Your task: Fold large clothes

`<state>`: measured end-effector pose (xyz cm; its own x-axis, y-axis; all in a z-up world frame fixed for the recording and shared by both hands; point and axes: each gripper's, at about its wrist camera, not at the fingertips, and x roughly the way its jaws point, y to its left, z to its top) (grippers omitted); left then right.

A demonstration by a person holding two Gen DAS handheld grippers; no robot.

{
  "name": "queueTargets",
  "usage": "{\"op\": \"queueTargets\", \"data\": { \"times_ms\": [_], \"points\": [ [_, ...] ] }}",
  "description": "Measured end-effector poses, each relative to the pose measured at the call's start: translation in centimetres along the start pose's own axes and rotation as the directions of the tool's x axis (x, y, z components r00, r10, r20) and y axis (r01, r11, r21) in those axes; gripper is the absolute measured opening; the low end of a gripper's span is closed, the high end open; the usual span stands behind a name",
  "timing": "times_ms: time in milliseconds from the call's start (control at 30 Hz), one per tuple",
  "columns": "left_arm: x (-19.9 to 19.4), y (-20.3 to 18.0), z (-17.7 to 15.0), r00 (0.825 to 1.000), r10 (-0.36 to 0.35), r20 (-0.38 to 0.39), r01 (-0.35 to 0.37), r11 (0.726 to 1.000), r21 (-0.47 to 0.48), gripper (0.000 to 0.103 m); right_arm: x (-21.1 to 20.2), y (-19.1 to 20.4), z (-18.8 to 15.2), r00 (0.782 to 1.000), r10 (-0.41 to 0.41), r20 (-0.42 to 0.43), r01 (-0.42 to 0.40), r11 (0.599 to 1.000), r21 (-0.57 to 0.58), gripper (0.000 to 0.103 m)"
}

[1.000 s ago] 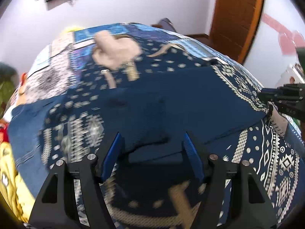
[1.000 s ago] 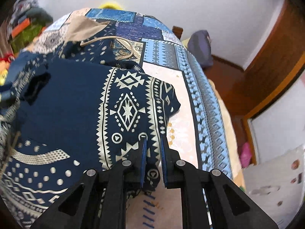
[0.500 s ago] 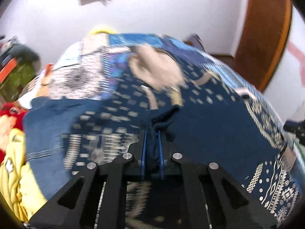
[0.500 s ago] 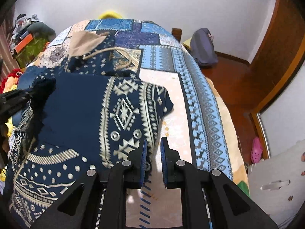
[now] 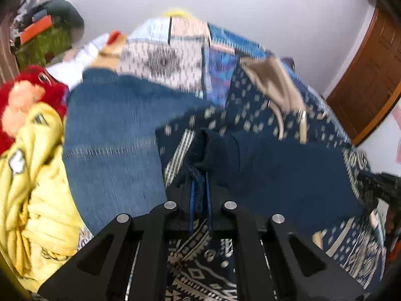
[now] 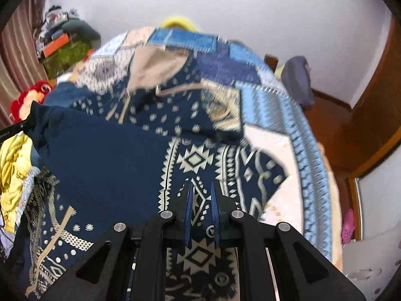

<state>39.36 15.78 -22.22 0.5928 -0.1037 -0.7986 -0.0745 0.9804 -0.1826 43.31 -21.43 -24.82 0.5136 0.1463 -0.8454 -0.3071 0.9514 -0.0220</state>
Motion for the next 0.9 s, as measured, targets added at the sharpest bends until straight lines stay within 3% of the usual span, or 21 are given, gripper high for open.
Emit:
{"op": "queueTargets", "data": {
  "times_ms": [100, 267, 433, 567, 633, 667, 700, 733, 767, 833, 900],
  "points": [
    [1.8, 0.1, -1.4, 0.998, 0.046, -0.044, -0.045, 0.998, 0.037, 0.007, 2.1, 0.4, -0.8, 0.998, -0.055, -0.043, 0.053, 0.997, -0.055, 0.009],
    [4.5, 0.4, -2.8, 0.992, 0.087, -0.093, -0.083, 0.995, 0.051, 0.008, 1.7, 0.5, -2.0, 0.991, -0.131, -0.007, 0.13, 0.986, -0.105, 0.009],
    [5.1, 0.2, -3.2, 0.988, 0.132, -0.085, -0.124, 0.988, 0.09, 0.013, 1.3, -0.7, -2.6, 0.991, -0.133, -0.012, 0.132, 0.989, -0.062, 0.009],
    [5.4, 0.7, -3.2, 0.977, 0.196, -0.086, -0.184, 0.975, 0.125, 0.021, 0.8, -1.4, -3.2, 0.981, -0.196, 0.001, 0.195, 0.978, -0.073, 0.009],
    [5.1, 1.4, -3.1, 0.978, 0.189, -0.089, -0.178, 0.977, 0.115, 0.025, 0.6, -1.9, -3.7, 0.973, -0.229, 0.006, 0.229, 0.971, -0.071, 0.011],
    [5.0, 1.7, -3.1, 0.978, 0.189, -0.091, -0.179, 0.977, 0.112, 0.025, 0.5, -2.3, -3.8, 0.973, -0.231, 0.007, 0.231, 0.971, -0.067, 0.028],
    [4.8, 1.8, -3.1, 0.977, 0.195, -0.092, -0.184, 0.976, 0.114, 0.025, 0.3, -2.9, -4.1, 0.958, -0.285, 0.02, 0.286, 0.957, -0.051, 0.048],
    [4.5, 2.0, -3.1, 0.971, 0.222, -0.085, -0.211, 0.97, 0.124, 0.024, 0.1, -3.5, -4.4, 0.934, -0.355, 0.045, 0.357, 0.933, -0.038, 0.094],
    [4.3, 2.1, -3.2, 0.963, 0.255, -0.084, -0.243, 0.96, 0.137, 0.025, -0.1, -4.1, -4.8, 0.921, -0.383, 0.071, 0.386, 0.922, -0.028, 0.103],
    [3.6, 2.5, -3.5, 0.955, 0.283, -0.084, -0.27, 0.952, 0.143, 0.028, -0.2, -5.6, -5.5, 0.958, -0.285, 0.031, 0.285, 0.958, 0.014, 0.103],
    [2.7, 2.9, -3.4, 0.962, 0.26, -0.082, -0.249, 0.96, 0.128, 0.032, -0.5, -6.5, -5.8, 0.97, -0.243, 0.014, 0.242, 0.969, 0.05, 0.103]
  ]
}}
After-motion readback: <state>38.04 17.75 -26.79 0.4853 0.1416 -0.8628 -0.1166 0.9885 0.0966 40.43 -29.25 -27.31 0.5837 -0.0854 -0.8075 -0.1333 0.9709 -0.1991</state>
